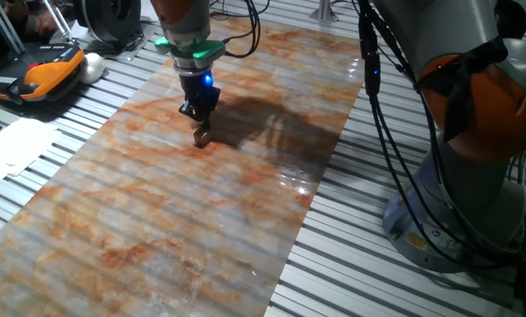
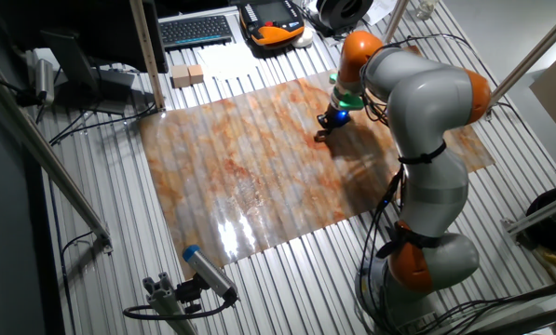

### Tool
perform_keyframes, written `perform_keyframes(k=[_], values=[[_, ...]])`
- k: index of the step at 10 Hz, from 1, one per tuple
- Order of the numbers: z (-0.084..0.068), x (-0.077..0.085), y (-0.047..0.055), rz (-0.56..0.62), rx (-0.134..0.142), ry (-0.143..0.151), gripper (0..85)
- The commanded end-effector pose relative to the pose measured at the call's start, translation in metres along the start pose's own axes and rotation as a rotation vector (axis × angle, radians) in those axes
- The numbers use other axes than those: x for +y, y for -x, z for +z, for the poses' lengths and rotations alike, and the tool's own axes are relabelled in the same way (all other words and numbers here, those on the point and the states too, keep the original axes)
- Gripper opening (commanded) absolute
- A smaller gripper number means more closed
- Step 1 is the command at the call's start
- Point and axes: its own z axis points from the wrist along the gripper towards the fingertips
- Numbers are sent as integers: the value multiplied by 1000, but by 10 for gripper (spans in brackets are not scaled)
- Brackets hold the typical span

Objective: Use the gripper to push the small block from left to right

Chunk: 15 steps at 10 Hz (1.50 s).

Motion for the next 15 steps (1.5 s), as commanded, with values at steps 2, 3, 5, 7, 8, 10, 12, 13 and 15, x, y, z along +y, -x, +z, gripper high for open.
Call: perform_keyframes(k=[2, 3, 5, 7, 8, 10, 12, 13, 15], values=[[2, 8, -3, 12, -4, -1, 0], [3, 15, -6, 25, -6, -3, 0], [3, 24, -10, 40, -4, 1, 0], [5, 30, -13, 52, -9, 0, 0], [7, 33, -13, 59, -13, 1, 0], [8, 40, -14, 75, -12, 4, 0], [7, 49, -16, 93, -13, 7, 0], [7, 55, -16, 104, -13, 8, 0], [7, 66, -18, 124, -13, 8, 0]])
